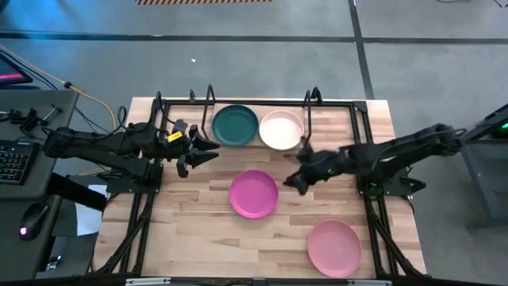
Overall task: Place and stack plates onto a shelf
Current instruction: Stack the pink plate on top of the dark green plate on the shelf
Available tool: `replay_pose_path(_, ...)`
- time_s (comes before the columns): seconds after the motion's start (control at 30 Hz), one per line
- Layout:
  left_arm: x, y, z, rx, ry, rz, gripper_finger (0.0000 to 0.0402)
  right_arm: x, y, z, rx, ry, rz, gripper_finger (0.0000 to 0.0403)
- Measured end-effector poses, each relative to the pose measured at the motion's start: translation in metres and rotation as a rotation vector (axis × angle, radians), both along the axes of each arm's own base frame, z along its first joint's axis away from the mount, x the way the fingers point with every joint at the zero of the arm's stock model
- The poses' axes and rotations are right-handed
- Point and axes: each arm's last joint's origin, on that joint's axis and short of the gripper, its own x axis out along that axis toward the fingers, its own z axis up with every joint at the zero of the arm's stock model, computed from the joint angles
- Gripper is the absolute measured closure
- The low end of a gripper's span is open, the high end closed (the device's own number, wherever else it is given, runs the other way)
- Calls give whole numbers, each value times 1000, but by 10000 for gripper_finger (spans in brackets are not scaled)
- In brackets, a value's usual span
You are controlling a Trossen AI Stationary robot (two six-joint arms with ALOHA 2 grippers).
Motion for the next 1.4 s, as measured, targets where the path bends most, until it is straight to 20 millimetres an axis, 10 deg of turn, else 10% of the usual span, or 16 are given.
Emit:
replay_pose_path(0.53, 0, 0, 0, -23, 0, -1, 227, 59, 9, -118, 93, 377, -298, 256)
replay_pose_path(1.1, 0, 0, 0, -25, 2, -2, 227, 74, 13, -147, 159, 377, -318, 263)
replay_pose_path(1.4, 0, 0, 0, -22, 2, -1, 227, 75, 12, -148, 124, 358, -327, 392)
